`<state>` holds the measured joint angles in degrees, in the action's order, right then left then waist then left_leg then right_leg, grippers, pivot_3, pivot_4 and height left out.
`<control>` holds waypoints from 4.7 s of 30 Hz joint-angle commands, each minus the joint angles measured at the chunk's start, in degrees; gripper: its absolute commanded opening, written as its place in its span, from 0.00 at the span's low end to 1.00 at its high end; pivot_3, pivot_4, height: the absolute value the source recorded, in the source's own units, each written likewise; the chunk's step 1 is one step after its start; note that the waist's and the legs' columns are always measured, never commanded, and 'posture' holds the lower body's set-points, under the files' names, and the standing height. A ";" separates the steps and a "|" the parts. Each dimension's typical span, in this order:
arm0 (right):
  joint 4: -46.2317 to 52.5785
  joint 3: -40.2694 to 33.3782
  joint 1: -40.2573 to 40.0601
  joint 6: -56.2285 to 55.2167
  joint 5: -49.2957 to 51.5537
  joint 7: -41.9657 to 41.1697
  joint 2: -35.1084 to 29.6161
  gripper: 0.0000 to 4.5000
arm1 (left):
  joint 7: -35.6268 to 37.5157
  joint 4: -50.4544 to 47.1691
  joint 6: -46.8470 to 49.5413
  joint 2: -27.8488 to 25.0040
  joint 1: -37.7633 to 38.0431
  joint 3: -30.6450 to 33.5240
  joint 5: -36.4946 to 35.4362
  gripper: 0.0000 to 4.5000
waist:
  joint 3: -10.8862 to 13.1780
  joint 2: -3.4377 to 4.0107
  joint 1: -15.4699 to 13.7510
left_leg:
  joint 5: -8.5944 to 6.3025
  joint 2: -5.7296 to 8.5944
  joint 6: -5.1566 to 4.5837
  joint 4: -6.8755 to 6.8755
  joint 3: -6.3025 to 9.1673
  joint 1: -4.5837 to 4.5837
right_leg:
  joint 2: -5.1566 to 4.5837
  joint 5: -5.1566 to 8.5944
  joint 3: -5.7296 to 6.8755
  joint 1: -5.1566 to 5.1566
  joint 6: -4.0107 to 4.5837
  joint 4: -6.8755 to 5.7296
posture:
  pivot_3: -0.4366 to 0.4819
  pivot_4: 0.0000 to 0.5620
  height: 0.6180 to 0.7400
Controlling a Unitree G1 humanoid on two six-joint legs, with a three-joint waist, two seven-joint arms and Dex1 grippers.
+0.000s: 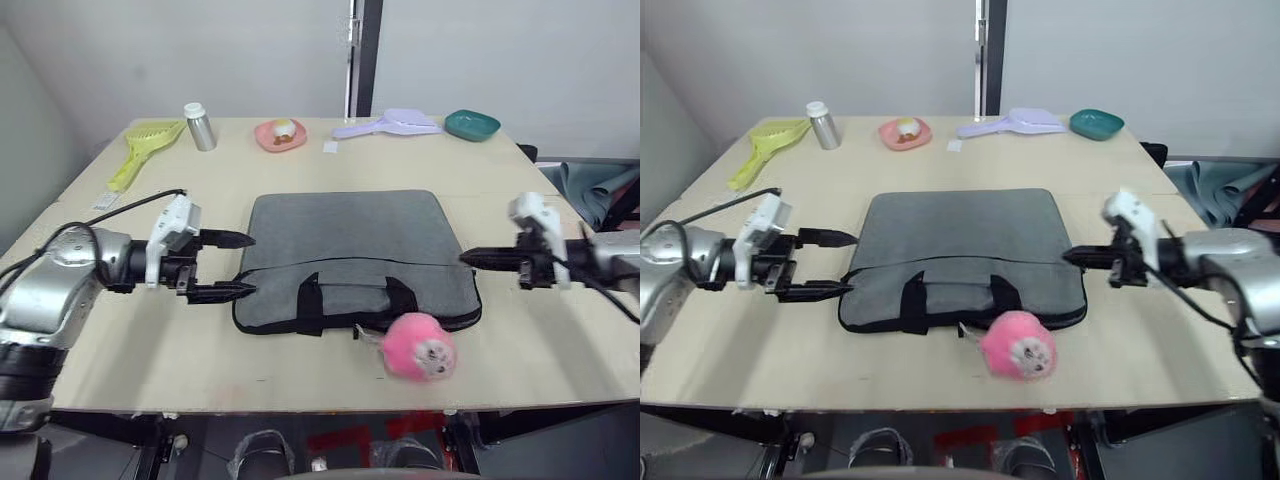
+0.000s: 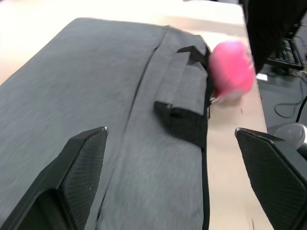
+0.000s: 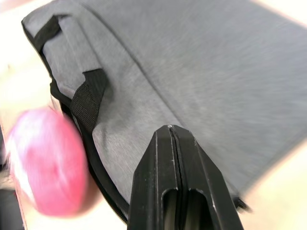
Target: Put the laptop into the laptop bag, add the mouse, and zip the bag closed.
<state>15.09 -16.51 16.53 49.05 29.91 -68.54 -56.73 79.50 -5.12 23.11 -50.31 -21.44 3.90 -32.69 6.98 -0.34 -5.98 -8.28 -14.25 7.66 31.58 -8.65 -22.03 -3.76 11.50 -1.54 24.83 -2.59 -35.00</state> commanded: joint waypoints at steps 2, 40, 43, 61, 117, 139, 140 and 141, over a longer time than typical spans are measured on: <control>6.88 -11.74 -3.23 3.44 4.89 1.50 -3.49 0.00 | 2.57 4.03 -6.26 3.78 -3.80 -4.34 3.57 0.65 | 0.04 0.02 -0.04 | -0.10 -0.01 0.13 0.28 0.03 0.01 | -0.01 0.00 -0.05 0.01 0.00 -0.28 | 0.48 0.27 1.00; 23.88 19.14 -6.06 20.37 17.89 36.38 6.78 0.89 | 10.26 43.47 -32.13 20.83 -17.18 -20.84 25.31 0.00 | -0.10 0.22 -1.00 | -0.09 0.19 0.14 0.79 0.21 0.10 | -0.27 -0.01 -0.08 -0.29 -0.26 -0.67 | 0.48 0.27 1.00; 21.85 20.67 -5.03 20.37 15.86 37.15 7.75 0.70 | 10.36 44.25 -32.05 20.86 -17.26 -21.08 25.64 0.00 | -0.13 0.25 -0.84 | -0.08 0.19 0.15 0.80 0.21 0.15 | -0.29 -0.02 -0.09 -0.37 -0.28 -0.69 | 0.48 0.27 1.00; 22.57 -7.17 -22.12 15.89 21.69 25.92 0.53 0.01 | 6.81 50.31 -29.09 21.06 -12.39 -20.60 27.10 0.00 | -1.05 0.53 -0.60 | -0.13 0.24 0.15 0.38 0.09 1.05 | -0.54 0.18 -0.14 -1.24 -0.58 -0.31 | 0.48 0.27 1.00; -17.15 20.21 12.01 -2.66 -22.30 18.31 0.88 0.01 | 9.87 50.44 -37.12 19.43 -8.33 -24.67 30.41 0.00 | -2.11 1.18 1.33 | -0.23 1.12 -0.29 -0.72 -0.51 1.10 | -1.42 0.46 -0.09 -1.12 -1.02 0.44 | 0.48 0.27 1.00; -12.36 6.18 10.96 7.21 -8.01 6.68 -10.56 0.99 | 12.71 39.94 -29.59 13.34 -9.56 -20.09 23.74 0.00 | -1.97 1.04 1.63 | -0.23 0.92 -0.28 -0.82 -0.65 1.06 | -1.40 0.50 -0.16 -0.92 -1.08 0.44 | 0.48 0.27 1.00; -10.42 5.90 9.62 7.67 -6.95 6.25 -10.35 0.99 | 12.92 37.35 -26.62 12.37 -9.44 -19.59 22.27 0.00 | -1.85 1.04 2.00 | -0.24 0.86 -0.28 -0.84 -0.65 1.01 | -1.35 0.50 -0.16 -0.85 -1.06 0.44 | 0.48 0.27 1.00; -9.20 5.97 8.71 8.68 -6.14 6.75 -9.55 0.99 | 12.99 33.97 -22.57 11.08 -9.10 -18.95 20.29 0.00 | -1.72 1.11 2.28 | -0.24 0.83 -0.27 -0.89 -0.69 0.96 | -1.30 0.49 -0.18 -0.76 -1.03 0.44 | 0.48 0.27 1.00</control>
<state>2.24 -8.97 25.49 56.56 21.58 -61.40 -66.63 90.03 30.85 -6.99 -36.36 -33.35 -13.76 -12.95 5.27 0.77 -3.70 -8.53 -13.43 7.41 30.68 -9.37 -21.07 -5.05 12.00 -1.73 24.09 -3.59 -34.57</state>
